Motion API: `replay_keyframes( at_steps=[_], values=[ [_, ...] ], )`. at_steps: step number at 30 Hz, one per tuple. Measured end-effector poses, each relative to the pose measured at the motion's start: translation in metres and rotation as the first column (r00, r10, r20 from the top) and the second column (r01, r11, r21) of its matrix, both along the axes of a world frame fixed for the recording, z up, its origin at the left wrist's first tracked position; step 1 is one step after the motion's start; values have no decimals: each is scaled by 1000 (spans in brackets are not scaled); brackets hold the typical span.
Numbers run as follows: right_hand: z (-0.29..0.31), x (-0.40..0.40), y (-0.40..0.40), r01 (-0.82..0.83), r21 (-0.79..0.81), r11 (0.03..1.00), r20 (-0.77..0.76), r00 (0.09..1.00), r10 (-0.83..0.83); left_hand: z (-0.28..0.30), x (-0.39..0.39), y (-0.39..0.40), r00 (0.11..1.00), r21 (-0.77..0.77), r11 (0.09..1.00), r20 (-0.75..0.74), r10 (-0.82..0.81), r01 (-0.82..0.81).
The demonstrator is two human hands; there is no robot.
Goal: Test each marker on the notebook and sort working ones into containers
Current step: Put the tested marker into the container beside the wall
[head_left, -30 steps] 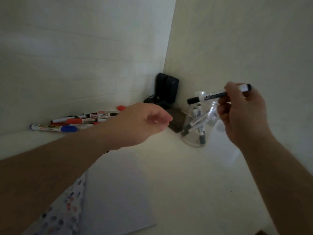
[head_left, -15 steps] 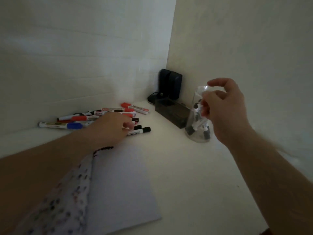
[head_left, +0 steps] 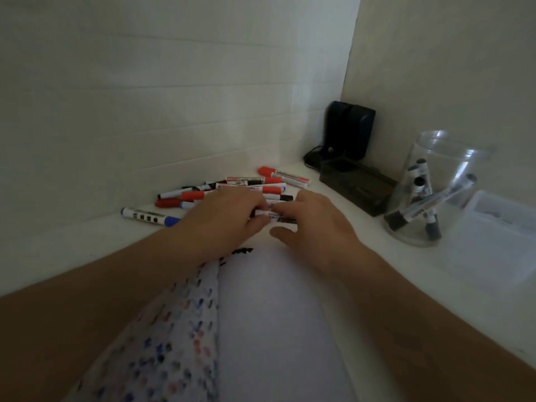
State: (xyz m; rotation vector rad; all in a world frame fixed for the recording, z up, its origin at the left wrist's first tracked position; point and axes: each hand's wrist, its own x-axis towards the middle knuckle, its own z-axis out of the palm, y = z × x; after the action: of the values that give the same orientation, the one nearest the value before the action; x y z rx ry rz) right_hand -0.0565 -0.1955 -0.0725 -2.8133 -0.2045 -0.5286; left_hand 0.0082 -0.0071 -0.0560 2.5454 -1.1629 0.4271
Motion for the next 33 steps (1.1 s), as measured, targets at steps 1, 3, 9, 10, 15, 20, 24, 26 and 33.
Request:
replay_keyframes(
  at_steps=[1, 3, 9, 10, 15, 20, 24, 26, 33],
  values=[
    [1, 0, 2, -30, -23, 999, 79, 996, 32, 8, -7, 2, 999, -82, 996, -32, -26, 23],
    [6, 0, 4, -55, -4, 999, 188, 981, 54, 19, -22, 7, 993, -258, 965, -93, -76, 50],
    [14, -17, 28, -164, 819, 550, 148, 986, 73, -4, -34, 27, 984, -399, 916, -143, -102, 38],
    [12, -22, 32, -171, 883, 438, 123, 983, 136, -10, -34, 31, 989, -327, 944, -115, -92, 50],
    [6, -31, 32, -121, 937, 329, 40, 969, 242, -18, -40, 35, 990, -144, 987, -112, -81, 65],
    [8, -33, 41, -94, 975, 199, 46, 971, 234, -15, -51, 34, 981, -128, 991, -181, -69, 46],
    [9, -30, 40, -66, 971, 230, 6, 967, 253, -12, -51, 33, 969, -121, 991, -231, -88, 62],
    [8, -29, 39, -61, 966, 251, -10, 962, 272, -11, -49, 34, 963, -106, 992, -251, -98, 74],
    [8, -27, 33, -95, 948, 303, 6, 959, 284, -5, -43, 33, 942, -134, 990, -327, -82, 39]
  ],
)
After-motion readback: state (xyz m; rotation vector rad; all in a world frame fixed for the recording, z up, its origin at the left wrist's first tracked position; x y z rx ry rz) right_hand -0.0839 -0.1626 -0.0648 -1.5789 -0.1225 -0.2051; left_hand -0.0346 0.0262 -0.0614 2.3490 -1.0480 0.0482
